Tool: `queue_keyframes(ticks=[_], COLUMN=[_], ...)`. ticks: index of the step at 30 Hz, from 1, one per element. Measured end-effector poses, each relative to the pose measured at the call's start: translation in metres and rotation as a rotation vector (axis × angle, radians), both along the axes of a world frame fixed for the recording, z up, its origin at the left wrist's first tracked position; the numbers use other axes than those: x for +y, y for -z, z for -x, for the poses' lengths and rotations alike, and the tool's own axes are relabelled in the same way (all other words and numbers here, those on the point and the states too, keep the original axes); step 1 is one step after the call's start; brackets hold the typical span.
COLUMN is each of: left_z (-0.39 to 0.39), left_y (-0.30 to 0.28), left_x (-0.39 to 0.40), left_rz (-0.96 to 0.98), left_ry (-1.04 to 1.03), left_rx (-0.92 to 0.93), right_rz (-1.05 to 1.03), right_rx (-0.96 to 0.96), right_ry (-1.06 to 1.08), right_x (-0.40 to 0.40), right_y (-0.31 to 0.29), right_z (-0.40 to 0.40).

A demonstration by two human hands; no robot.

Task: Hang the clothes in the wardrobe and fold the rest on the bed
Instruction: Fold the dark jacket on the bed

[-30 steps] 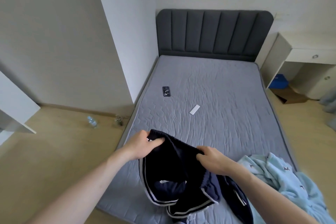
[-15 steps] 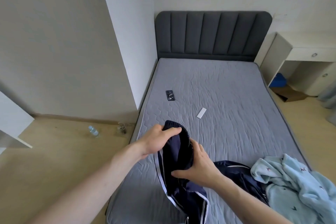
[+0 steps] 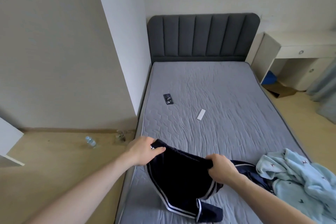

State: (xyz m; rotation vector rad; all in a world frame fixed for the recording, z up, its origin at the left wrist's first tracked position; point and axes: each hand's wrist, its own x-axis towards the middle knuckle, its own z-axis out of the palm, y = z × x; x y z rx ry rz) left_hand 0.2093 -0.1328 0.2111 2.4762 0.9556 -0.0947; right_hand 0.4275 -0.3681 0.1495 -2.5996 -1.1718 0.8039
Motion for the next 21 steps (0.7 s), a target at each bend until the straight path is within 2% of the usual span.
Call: queue_keyframes(ticks=[4, 7, 11, 16, 21], left_z=[-0.013, -0.049, -0.103, -0.147, -0.155], left_y=[0.010, -0.023, -0.101, -0.220, -0.313], left_x=[0.029, 0.057, 0.097, 0.130, 0.130], left_rz=[-0.052, 0.039, 0.095, -0.051, -0.304], left_ry=[0.016, 0.005, -0.072, -0.111, -0.081], left_rx=[0.082, -0.003, -0.203, -0.571, -0.819], right_rz=[0.078, 0.042, -0.166, -0.540, -0.809], right_rx=[-0.170, -0.216, -0.311, -0.420, -0.585], right_ry=[-0.115, -0.090, -0.018, 0.118, 0.024], right_x=[0.025, 0.061, 0.115, 0.158, 0.160], right_y=[-0.017, -0.061, -0.152, -0.280, -0.370], right_z=[-0.021, -0.055, -0.106, -0.150, -0.171])
